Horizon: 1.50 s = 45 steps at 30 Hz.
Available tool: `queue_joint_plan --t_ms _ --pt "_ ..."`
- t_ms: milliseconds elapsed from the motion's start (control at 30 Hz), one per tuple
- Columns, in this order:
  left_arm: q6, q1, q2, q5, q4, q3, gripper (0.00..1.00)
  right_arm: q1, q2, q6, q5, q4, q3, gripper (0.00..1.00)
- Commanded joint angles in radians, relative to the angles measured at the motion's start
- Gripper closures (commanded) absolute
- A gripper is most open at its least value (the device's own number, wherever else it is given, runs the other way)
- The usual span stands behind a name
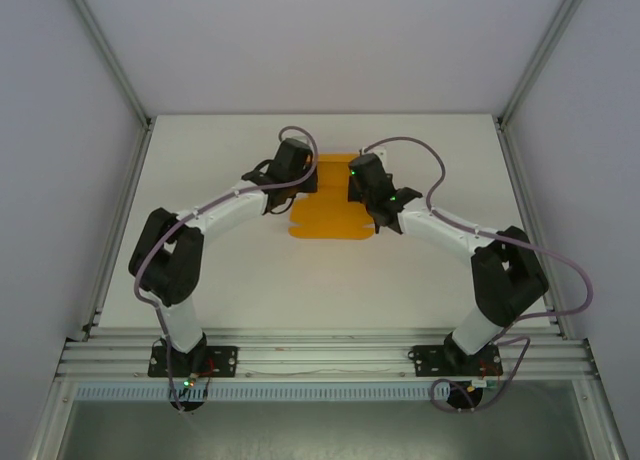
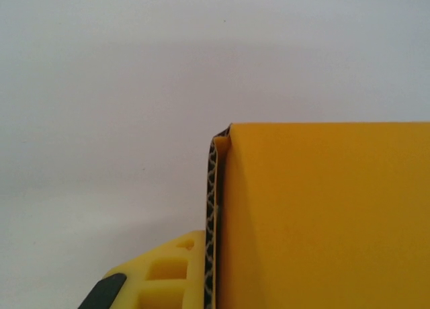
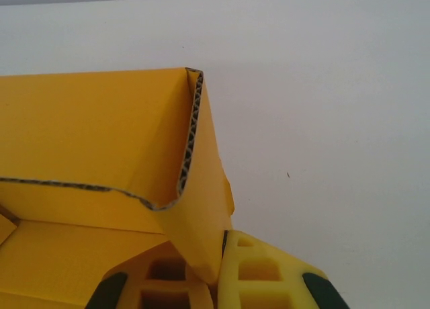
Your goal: Assemble paper box
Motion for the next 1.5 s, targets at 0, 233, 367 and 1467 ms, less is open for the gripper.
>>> queue_joint_plan --t_ms 0,233,367,1467 --pt "-0.074 -0.011 0.01 -0.176 -0.046 0.029 1.0 0.006 -0.038 0.028 0.02 0.039 0.0 1.0" --pt "-0.253 -0.009 0.044 -0.488 -0.349 0.145 1.0 0.009 -0.036 0.067 0.235 -0.015 0.004 1.0" --pt "-0.319 -0.004 0.076 -0.596 -0.504 0.202 1.0 0.013 -0.038 0.084 0.336 -0.027 0.004 1.0" --pt "-0.285 -0.039 0.073 -0.598 -0.646 0.245 1.0 -0.145 0.09 0.111 0.45 -0.103 0.092 1.0"
